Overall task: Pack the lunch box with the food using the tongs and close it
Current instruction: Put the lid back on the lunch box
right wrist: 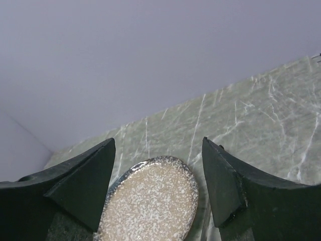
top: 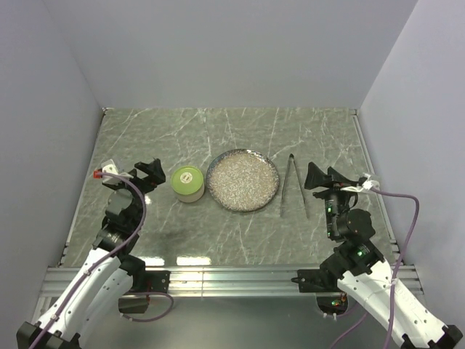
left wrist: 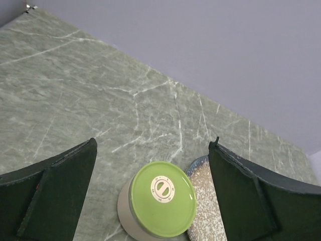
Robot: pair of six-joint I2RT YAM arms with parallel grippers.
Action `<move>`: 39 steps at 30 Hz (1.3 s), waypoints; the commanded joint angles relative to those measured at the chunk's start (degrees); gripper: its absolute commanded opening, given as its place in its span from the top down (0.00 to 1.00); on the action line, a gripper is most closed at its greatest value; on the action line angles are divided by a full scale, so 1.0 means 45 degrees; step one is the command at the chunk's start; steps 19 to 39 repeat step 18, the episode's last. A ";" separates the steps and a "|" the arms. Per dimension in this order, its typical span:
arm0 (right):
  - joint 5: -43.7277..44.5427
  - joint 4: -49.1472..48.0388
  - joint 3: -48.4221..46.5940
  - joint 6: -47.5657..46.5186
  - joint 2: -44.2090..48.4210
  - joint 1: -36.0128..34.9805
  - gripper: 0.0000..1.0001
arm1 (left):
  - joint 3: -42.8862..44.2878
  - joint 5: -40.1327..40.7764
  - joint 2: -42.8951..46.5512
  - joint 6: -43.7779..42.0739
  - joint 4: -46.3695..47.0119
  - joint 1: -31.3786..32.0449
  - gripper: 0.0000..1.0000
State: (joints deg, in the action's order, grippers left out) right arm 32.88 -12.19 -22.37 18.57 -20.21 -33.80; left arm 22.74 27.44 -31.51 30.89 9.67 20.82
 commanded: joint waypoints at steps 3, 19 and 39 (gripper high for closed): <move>0.0427 0.0227 -0.0027 -0.0024 -0.0684 0.0051 0.23 | 0.0259 0.0445 0.0264 -0.0010 0.0038 -0.0056 0.01; 0.0232 0.0091 -0.0205 -0.0181 -0.1290 0.0070 0.23 | -0.0015 0.0523 0.0243 -0.0303 0.0604 -0.0056 0.00; 0.0232 0.0091 -0.0205 -0.0181 -0.1290 0.0070 0.23 | -0.0015 0.0523 0.0243 -0.0303 0.0604 -0.0056 0.00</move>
